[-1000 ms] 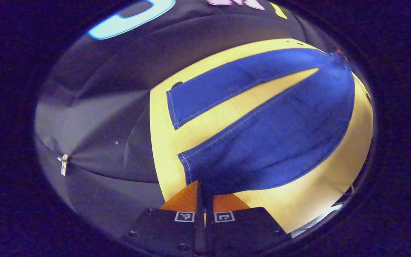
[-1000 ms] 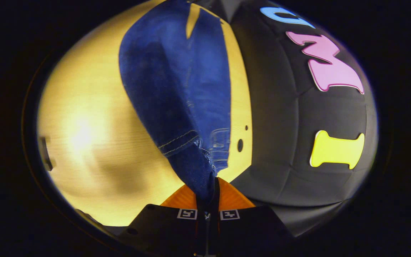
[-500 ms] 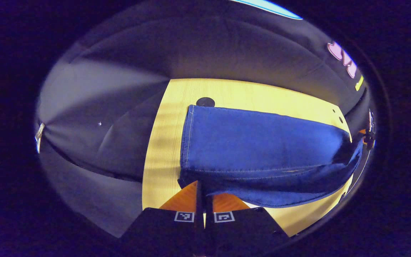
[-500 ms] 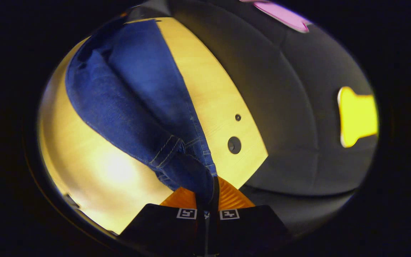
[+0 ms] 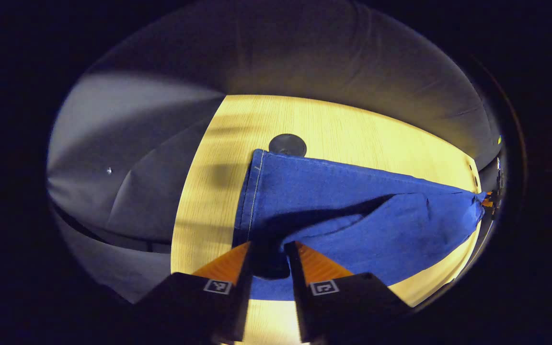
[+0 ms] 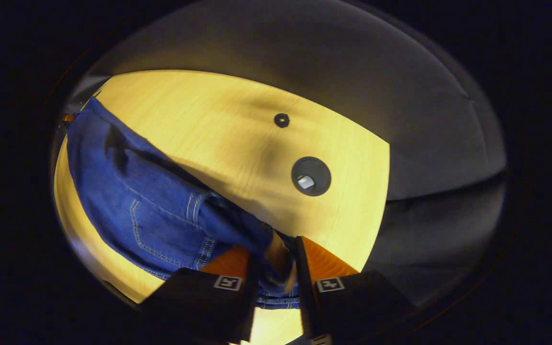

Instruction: Grasp the waist and the cuffs of the jeans and fold them to make the two legs overlap; first hold the waist and fold one-third of the jeans toward the cuffs, then hold the cuffs and fold the remaining one-third in the same direction to finish folding.

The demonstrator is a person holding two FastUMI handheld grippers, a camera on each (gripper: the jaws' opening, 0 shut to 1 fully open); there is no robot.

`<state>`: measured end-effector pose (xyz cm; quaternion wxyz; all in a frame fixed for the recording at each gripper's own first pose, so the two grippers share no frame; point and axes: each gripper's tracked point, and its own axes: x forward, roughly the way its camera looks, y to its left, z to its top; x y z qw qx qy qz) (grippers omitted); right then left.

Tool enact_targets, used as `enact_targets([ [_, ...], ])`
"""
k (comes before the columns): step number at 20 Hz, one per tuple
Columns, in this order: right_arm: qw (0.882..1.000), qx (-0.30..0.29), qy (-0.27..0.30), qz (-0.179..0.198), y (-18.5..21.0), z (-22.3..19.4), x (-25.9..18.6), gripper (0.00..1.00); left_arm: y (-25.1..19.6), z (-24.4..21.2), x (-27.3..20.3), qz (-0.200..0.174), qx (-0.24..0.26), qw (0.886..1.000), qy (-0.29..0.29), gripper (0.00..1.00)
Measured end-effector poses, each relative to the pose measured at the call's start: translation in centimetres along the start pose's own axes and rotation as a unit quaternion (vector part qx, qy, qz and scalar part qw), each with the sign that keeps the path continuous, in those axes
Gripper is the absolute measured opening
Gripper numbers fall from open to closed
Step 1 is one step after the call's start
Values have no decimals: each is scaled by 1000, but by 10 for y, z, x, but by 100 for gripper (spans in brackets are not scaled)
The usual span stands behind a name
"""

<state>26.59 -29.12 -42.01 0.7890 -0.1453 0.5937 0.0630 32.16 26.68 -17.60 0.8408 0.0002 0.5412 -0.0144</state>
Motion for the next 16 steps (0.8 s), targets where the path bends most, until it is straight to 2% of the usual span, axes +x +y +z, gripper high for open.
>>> enact_targets([
  [1,1000,15,-17,-9,-5,0,-5,58,-2,7,-11,3,7,1000,-20,65],
  [3,995,89,-56,-1,-2,2,-25,90,-6,24,-37,16,27,997,-73,100],
  [4,988,134,-78,13,1,5,-36,94,-10,31,-53,21,38,994,-102,96],
  [5,979,174,-101,19,4,7,-44,99,-11,36,-55,24,49,990,-133,96],
  [6,970,209,-121,20,5,6,-51,99,-15,39,-68,31,58,985,-162,96],
  [10,946,266,-180,-45,-7,-21,-82,99,-32,36,-115,45,68,960,-267,96],
  [11,940,276,-192,-55,-5,-29,-90,98,-43,29,-131,44,69,955,-283,94],
  [12,931,294,-204,-68,-2,-37,-96,99,-55,22,-144,42,69,951,-298,97],
  [16,896,381,-221,-59,19,-56,-82,98,-111,-8,-181,4,53,939,-340,99],
])
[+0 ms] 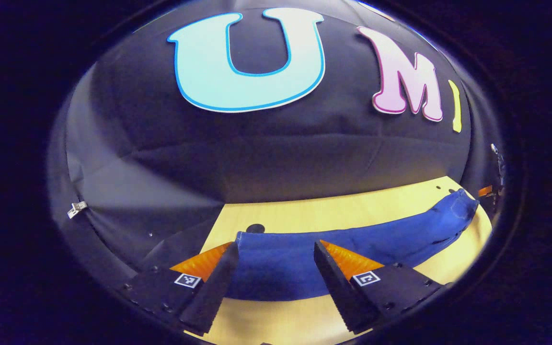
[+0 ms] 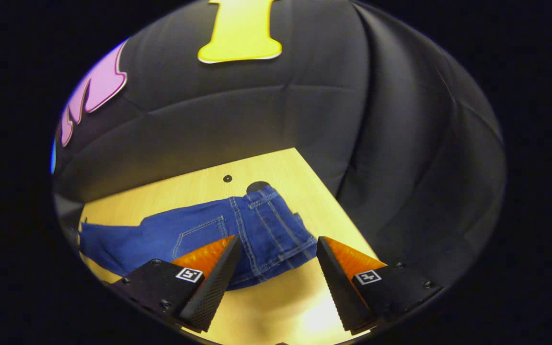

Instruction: Grasp the waist and the cuffs of the jeans and fold them to make the two legs overlap; first hold the waist and fold one-third of the jeans toward the cuffs, then hold the cuffs and fold the remaining one-third in the same direction to finish folding.

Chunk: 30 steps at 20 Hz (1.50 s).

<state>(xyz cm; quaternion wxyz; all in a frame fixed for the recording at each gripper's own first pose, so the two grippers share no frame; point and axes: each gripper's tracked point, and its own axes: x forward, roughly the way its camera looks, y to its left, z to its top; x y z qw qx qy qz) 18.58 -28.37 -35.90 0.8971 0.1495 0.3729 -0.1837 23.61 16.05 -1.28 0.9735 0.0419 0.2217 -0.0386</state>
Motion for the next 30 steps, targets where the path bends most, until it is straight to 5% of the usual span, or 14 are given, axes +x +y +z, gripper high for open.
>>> enact_targets([
  [5,998,7,-31,-48,-17,-11,10,98,-29,7,-36,11,-15,999,-38,99],
  [12,989,116,-41,-82,-46,-10,38,98,-103,-33,-54,-64,-35,997,-2,99],
  [18,989,121,-43,-72,-31,-26,65,98,-115,-39,-43,-70,-36,997,10,99],
  [21,991,100,-60,-71,-30,-23,65,86,-119,-39,-40,-74,-46,996,11,99],
  [24,990,105,-60,-65,-23,-24,70,63,-122,-44,-36,-75,-48,996,18,99],
  [25,990,106,-67,-63,-20,-23,70,44,-125,-45,-35,-79,-53,995,18,99],
  [27,991,86,-76,-66,-20,-20,74,32,-131,-45,-34,-87,-64,994,18,98],
  [28,992,70,-79,-67,-19,-20,75,18,-133,-47,-33,-88,-67,994,19,96],
  [30,993,50,-83,-62,-18,-15,68,11,-136,-53,-30,-88,-68,994,23,96],
])
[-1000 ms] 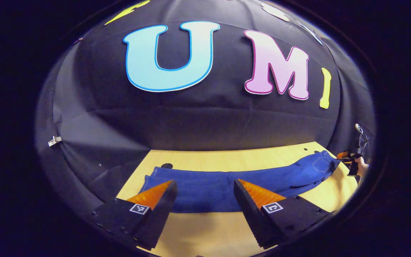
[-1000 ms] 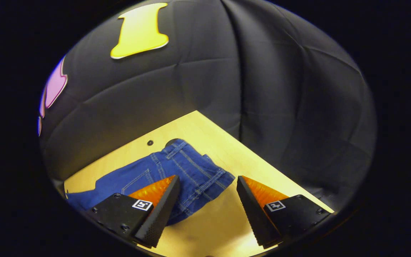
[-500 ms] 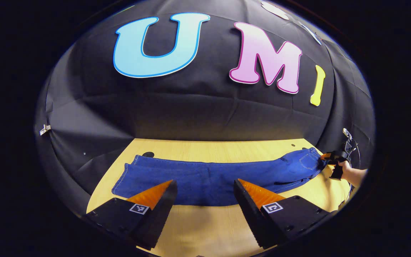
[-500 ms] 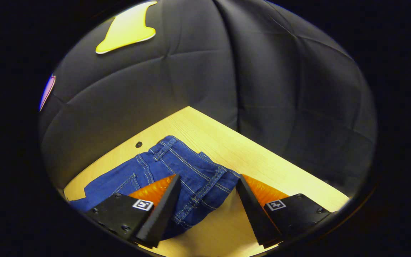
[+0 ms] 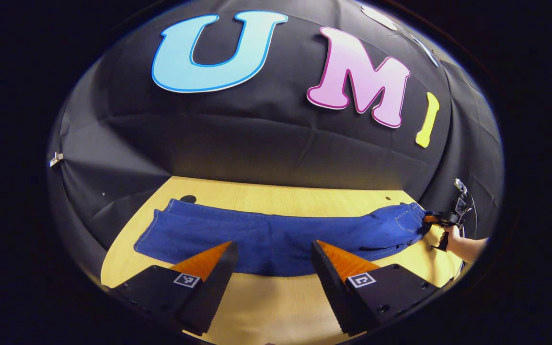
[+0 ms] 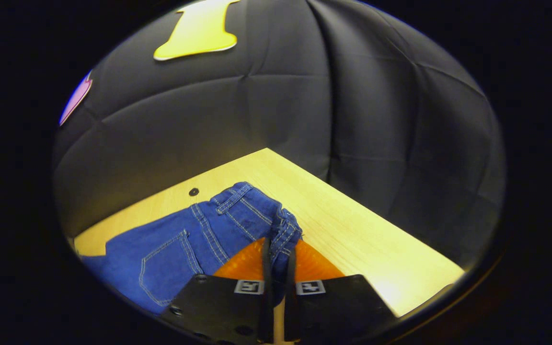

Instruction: Grasp the waist and the cuffs of the jeans and fold them to make the two legs overlap; first hold the waist and fold one-third of the jeans toward the cuffs, then hold the cuffs and fold the remaining one-third in the same direction to finish folding.

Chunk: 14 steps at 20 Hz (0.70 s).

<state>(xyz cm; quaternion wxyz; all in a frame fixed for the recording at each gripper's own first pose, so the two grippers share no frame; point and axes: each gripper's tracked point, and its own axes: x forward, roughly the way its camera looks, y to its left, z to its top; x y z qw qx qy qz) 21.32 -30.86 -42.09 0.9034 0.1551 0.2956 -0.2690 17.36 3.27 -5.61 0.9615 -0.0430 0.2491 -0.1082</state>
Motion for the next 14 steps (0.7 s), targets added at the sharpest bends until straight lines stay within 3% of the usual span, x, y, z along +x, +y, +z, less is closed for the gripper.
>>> enact_targets([
  [3,1000,6,3,28,5,9,-9,7,-6,-3,1,-8,0,1000,2,96],
  [7,994,-34,-70,71,39,68,-51,7,0,-6,-3,-4,-15,1000,-4,96],
  [11,976,-92,-149,133,96,117,-122,7,8,-13,-17,0,-14,1000,-18,96],
  [14,959,-134,-175,179,98,104,-166,6,18,-24,-34,4,-18,1000,-18,97],
])
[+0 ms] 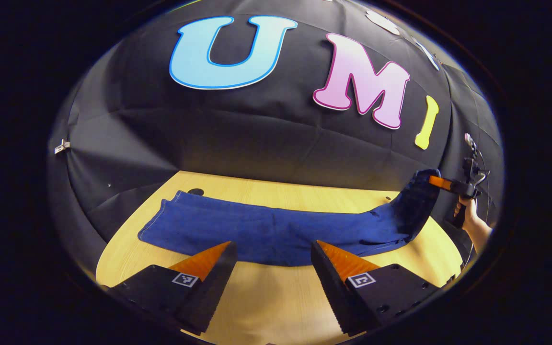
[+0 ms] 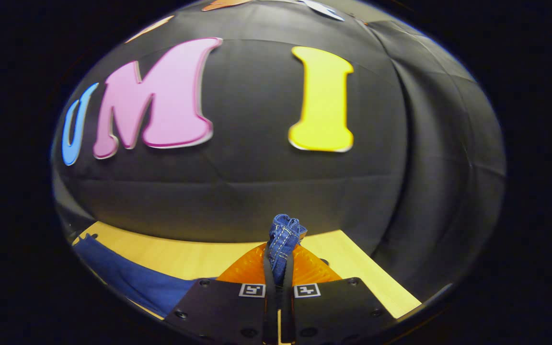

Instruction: Grasp the waist and the cuffs of the jeans and fold them to make the two legs overlap; first hold the waist and fold one-third of the jeans toward the cuffs, then hold the cuffs and fold the remaining one-third in the same direction to finish folding.

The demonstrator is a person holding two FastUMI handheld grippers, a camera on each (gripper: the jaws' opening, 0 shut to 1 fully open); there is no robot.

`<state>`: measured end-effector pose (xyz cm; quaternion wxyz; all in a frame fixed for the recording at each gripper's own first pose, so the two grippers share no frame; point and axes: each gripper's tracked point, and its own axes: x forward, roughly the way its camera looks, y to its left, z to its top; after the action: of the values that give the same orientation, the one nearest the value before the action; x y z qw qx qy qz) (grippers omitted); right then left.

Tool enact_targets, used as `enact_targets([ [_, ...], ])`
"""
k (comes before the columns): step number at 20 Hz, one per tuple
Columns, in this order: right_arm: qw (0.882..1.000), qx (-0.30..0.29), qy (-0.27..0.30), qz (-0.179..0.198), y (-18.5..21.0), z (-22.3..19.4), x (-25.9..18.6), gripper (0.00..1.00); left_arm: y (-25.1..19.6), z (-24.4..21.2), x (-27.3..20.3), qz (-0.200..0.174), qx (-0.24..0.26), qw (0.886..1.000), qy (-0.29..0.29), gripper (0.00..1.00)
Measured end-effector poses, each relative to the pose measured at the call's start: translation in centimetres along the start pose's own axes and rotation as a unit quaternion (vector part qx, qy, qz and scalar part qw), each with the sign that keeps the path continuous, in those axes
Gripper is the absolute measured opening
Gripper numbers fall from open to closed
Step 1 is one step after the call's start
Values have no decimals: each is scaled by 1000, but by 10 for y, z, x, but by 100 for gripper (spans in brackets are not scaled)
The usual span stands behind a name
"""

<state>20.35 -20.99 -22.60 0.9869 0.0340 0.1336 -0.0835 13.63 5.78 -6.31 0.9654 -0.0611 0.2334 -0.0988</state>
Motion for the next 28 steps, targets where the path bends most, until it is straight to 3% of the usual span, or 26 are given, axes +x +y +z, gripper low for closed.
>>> enact_targets([
  [4,998,-33,-17,55,17,14,-42,7,22,-5,-21,18,-36,999,-13,97],
  [7,995,-10,7,101,14,0,-61,6,31,21,-26,28,-74,994,-70,97],
  [11,989,-22,20,142,7,0,-67,6,62,32,-21,41,-91,989,-108,97],
  [14,981,6,58,187,5,-4,-61,7,108,31,-11,77,-88,986,-119,96],
  [16,977,17,89,195,-1,-14,-49,6,146,35,-5,108,-90,983,-121,96],
  [20,978,-16,89,187,7,-23,-47,7,223,31,17,172,-105,973,-114,97],
  [22,974,2,109,199,12,-27,-51,11,249,14,37,183,-115,973,-86,96],
  [23,968,20,125,216,18,-28,-57,19,264,6,45,193,-114,972,-69,97],
  [24,962,38,140,231,23,-31,-67,19,275,0,52,198,-114,972,-55,97],
  [27,958,61,153,233,17,-35,-79,100,288,-7,85,181,-100,977,-44,97],
  [28,961,74,147,222,9,-30,-79,100,291,-9,93,184,-95,978,-36,92],
])
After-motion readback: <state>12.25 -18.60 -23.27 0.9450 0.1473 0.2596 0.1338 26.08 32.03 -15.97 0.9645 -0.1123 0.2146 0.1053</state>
